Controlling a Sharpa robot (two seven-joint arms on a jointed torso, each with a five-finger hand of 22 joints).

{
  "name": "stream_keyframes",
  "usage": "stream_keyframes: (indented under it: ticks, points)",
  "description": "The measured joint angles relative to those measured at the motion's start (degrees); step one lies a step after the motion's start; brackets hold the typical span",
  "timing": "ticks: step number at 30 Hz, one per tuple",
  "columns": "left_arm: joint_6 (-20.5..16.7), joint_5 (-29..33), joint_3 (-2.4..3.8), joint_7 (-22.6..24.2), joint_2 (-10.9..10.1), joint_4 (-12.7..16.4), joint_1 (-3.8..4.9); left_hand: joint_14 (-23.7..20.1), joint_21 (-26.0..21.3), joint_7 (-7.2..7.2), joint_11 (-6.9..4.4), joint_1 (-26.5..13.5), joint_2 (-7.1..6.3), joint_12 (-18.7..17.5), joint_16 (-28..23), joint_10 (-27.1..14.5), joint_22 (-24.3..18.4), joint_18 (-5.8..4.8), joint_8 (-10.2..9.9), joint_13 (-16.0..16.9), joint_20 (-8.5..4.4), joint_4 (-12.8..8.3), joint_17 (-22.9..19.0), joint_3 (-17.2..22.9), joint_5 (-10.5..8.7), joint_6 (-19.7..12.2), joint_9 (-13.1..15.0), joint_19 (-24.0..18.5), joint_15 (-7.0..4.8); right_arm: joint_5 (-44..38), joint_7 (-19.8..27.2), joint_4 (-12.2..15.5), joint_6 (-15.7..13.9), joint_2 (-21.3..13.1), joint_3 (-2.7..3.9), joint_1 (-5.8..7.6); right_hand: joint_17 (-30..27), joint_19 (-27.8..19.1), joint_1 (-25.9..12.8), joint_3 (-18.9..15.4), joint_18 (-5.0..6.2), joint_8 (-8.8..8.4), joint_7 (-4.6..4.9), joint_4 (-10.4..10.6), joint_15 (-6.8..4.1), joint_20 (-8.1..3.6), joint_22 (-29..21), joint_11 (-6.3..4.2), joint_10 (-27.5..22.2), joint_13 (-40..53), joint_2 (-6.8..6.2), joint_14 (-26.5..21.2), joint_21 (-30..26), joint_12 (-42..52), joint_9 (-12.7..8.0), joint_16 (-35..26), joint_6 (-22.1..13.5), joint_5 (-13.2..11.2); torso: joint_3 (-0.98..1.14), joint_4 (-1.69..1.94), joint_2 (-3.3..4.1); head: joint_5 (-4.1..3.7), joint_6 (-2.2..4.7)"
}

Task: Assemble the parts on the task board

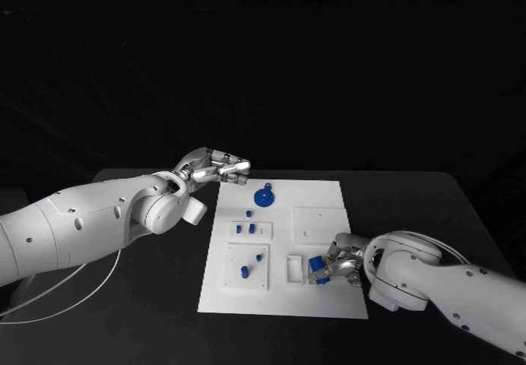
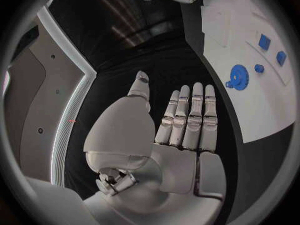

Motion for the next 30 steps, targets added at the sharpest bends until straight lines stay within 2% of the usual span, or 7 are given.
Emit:
stream_keyframes:
  ticks: [4, 5, 7, 8, 11, 21, 30]
  points:
    - [0.00, 0.01, 0.00, 0.00, -0.02, 0.00, 0.00, 0.00, 0.00, 0.00, 0.00, 0.00, 0.00, 0.00, 0.00, 0.00, 0.00, 0.00, 0.00, 0.00, -0.21, 0.00, 0.00, 0.00, 0.00, 0.00, 0.00, 0.21, 0.00, 0.24, 0.26, 0.60, -1.02, -0.54, -0.20, -0.11, 0.00, 0.00, -1.08, -0.23, 0.00, -0.36, -0.54, -0.25, 0.00, 0.00, 0.12, -0.28, 0.28, -0.21, 1.08, 0.01, 0.00, -0.20, -0.90, -0.22, 1.23, -0.18, 0.02, -0.03, 0.00, 0.10, 0.02]
    - [0.00, 0.01, 0.00, -0.01, -0.03, 0.00, 0.00, 0.00, 0.00, 0.00, 0.00, 0.00, 0.00, 0.00, 0.00, 0.00, 0.00, 0.00, 0.00, 0.00, -0.21, 0.00, 0.00, 0.00, 0.00, 0.00, 0.00, 0.22, 0.00, 0.37, 0.28, 0.79, -1.26, -0.71, -0.23, -0.12, 0.00, 0.00, -1.08, -0.19, 0.00, -0.24, -0.59, -0.29, 0.00, 0.00, 0.14, -0.31, 0.31, -0.33, 1.08, 0.01, 0.00, -0.27, -3.27, -0.22, 1.48, -0.60, 0.02, -0.05, 0.00, 0.12, 0.03]
    - [0.00, 0.01, -0.01, -0.04, -0.06, -0.05, 0.00, 0.00, 0.00, 0.00, 0.00, 0.00, 0.00, 0.00, 0.00, 0.00, 0.00, 0.00, 0.00, 0.00, -0.21, 0.00, 0.00, 0.00, 0.00, 0.00, 0.00, 0.21, 0.00, 0.95, 0.29, 1.45, -1.78, -1.24, -0.30, -0.06, -0.01, 0.00, -1.23, 2.11, 0.00, -0.09, -0.91, -2.61, -0.01, 0.00, 0.15, -0.49, 0.50, -0.49, 1.24, 0.02, 0.00, -0.47, -9.71, -0.22, 1.82, -1.65, 0.05, -0.07, 0.00, 0.14, 0.03]
    - [0.00, 0.01, -0.01, -0.06, -0.08, -0.08, 0.00, 0.00, 0.00, 0.00, 0.00, 0.00, 0.00, 0.00, 0.00, 0.00, 0.00, 0.00, 0.00, 0.00, -0.21, 0.00, 0.00, 0.00, 0.00, 0.00, 0.00, 0.21, 0.00, 1.28, 0.28, 1.76, -1.92, -1.49, -0.36, 0.01, -0.01, 0.00, -1.29, 2.98, -0.01, -0.09, -0.90, -3.48, -0.16, 0.00, 0.20, -0.53, 0.66, -0.54, 1.29, 0.19, 0.00, -0.47, -15.32, -0.23, 2.22, -1.85, 0.05, -0.07, 0.00, 0.15, 0.03]
    - [0.00, 0.01, -0.01, -0.11, -0.14, -0.19, 0.00, 0.00, 0.00, 0.00, 0.00, 0.00, 0.00, 0.00, 0.00, 0.00, 0.00, 0.00, 0.00, 0.00, -0.21, 0.00, 0.00, 0.00, 0.00, 0.00, 0.00, 0.21, 0.00, 2.35, -0.03, 2.65, -2.38, -2.30, -0.40, 0.60, -0.01, 0.00, -0.76, 3.95, -0.01, -0.49, -0.95, -4.58, -0.16, 0.00, 0.20, -0.89, 0.47, -0.63, 1.87, 0.18, 0.00, -0.47, -25.12, -0.23, 2.67, -2.10, 0.05, -0.09, 0.01, 0.16, 0.03]
    - [0.01, 0.02, -0.04, -0.37, -0.13, -0.36, 0.00, 0.00, 0.00, 0.00, 0.00, 0.23, 0.23, 0.00, 0.00, 0.00, 0.00, 0.00, 0.00, 0.00, -0.21, 0.00, 0.00, 0.00, 0.00, 0.00, 0.00, 0.21, 0.00, 4.87, -1.19, 5.21, -3.15, -3.27, 0.21, 2.75, -0.05, 0.01, -0.65, 2.55, 0.01, -0.08, -0.71, -3.36, -0.31, -0.43, 0.32, -1.12, 0.68, -0.81, 2.27, 0.34, 0.20, -0.70, -24.74, -0.45, 3.45, -2.34, -0.04, -0.07, 0.01, 0.16, 0.05]
    - [0.08, -0.12, -0.09, -0.58, -0.01, -0.36, 0.01, 0.00, 0.00, 0.00, 0.00, 0.23, 0.23, 0.00, 0.00, 0.00, -0.05, 0.00, 0.00, 0.00, -0.21, 0.00, 0.00, 0.00, 0.00, 0.00, 0.00, 0.21, 0.00, 6.18, -1.49, 4.56, -2.17, -1.53, 0.09, 3.46, -0.26, 0.00, -0.43, 0.59, 0.01, -0.08, -0.73, -1.87, -0.31, -0.43, 0.42, -1.31, 0.89, -1.26, 2.48, 0.34, 0.20, -1.53, -24.73, -0.76, 3.78, -2.34, -0.08, 0.00, 0.01, 0.24, -0.14]
